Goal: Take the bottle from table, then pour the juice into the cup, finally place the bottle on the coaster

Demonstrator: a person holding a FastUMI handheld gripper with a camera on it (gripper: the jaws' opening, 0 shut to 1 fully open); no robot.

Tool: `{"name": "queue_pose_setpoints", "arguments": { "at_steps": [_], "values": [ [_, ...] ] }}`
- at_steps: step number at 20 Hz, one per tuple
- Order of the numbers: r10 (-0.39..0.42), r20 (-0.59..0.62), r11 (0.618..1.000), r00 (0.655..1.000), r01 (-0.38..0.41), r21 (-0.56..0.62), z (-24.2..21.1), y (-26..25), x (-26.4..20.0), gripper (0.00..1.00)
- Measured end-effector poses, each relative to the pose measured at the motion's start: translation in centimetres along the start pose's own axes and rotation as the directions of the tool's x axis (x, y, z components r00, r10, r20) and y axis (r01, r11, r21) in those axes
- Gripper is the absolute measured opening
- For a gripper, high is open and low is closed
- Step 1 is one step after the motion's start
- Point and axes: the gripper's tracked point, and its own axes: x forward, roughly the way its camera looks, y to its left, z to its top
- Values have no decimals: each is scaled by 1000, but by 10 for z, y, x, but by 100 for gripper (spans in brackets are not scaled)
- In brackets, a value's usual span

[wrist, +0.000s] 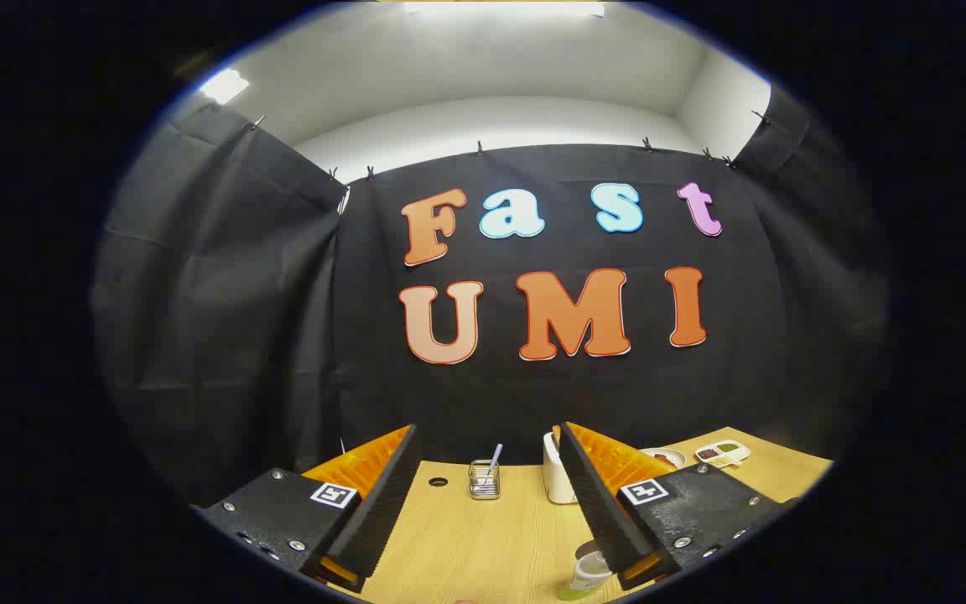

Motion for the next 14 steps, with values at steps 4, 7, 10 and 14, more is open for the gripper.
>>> {"name": "queue_pose_setpoints", "arguments": {
  "at_steps": [4,7,10,14],
  "values": [
    [-16,-37,1000,999,16,-24,-10,-6,-1,99],
    [-16,-40,999,999,15,-31,-11,-3,-7,98],
    [-31,-26,999,999,30,-17,-5,-9,-12,99],
    [-70,-26,997,997,69,-26,-5,-21,-14,98]
  ]
}}
